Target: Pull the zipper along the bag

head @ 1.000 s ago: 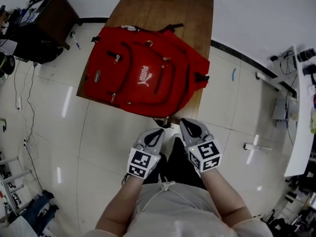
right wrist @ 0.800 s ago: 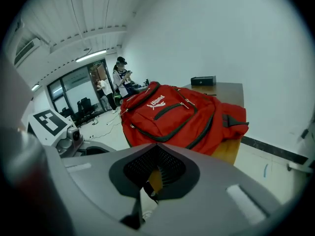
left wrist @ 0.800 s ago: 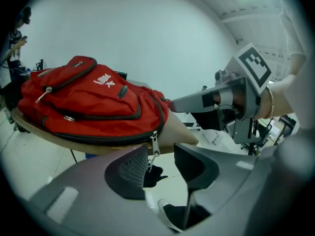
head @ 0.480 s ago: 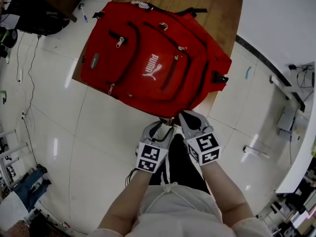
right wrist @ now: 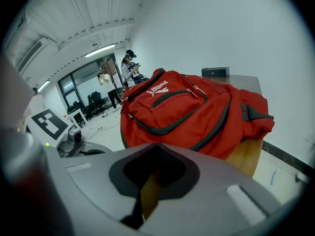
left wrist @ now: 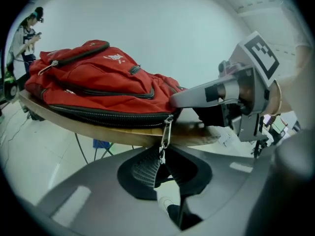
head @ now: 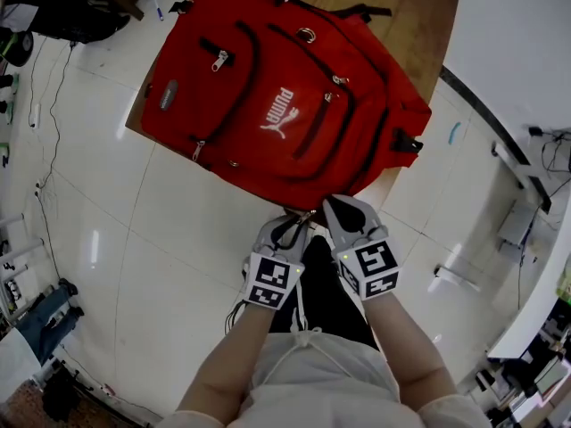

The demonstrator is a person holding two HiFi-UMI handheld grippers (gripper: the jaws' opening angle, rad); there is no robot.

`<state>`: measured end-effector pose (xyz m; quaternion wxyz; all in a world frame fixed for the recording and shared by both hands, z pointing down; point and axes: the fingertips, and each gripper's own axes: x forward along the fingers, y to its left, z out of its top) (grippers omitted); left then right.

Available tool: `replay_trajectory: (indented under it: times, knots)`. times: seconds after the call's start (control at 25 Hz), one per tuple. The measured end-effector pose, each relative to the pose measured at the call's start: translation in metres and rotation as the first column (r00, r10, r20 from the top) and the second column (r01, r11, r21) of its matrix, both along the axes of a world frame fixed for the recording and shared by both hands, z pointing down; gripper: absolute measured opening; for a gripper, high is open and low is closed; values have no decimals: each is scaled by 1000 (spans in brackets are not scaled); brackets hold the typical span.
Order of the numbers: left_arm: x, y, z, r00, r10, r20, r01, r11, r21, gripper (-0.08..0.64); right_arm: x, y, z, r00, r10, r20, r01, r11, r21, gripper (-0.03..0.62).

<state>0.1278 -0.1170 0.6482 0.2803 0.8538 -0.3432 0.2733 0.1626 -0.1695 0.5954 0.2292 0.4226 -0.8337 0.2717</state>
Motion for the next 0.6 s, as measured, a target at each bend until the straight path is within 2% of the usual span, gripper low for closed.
replay_trajectory:
  times: [0.16, 0.32, 0.48, 0.6]
  knots:
    - [7, 9, -4, 998, 54, -12, -54, 998, -32, 21, 0, 6, 6, 999, -33, -30, 32, 999, -31, 6]
    - [1, 10, -9, 998, 40, -55, -44, 997, -69, 20, -2, 14, 14, 993, -86, -80, 80, 994, -73, 6]
    - [-20, 2, -13, 998, -19, -64, 14, 997, -79, 16, -3, 10, 16, 991, -102, -91, 95, 992, -82, 6]
    - [-25, -5, -17, 1000, -1, -31, -1, 998, -60, 15, -3, 7, 16, 990, -102, -95, 94, 992, -83, 6]
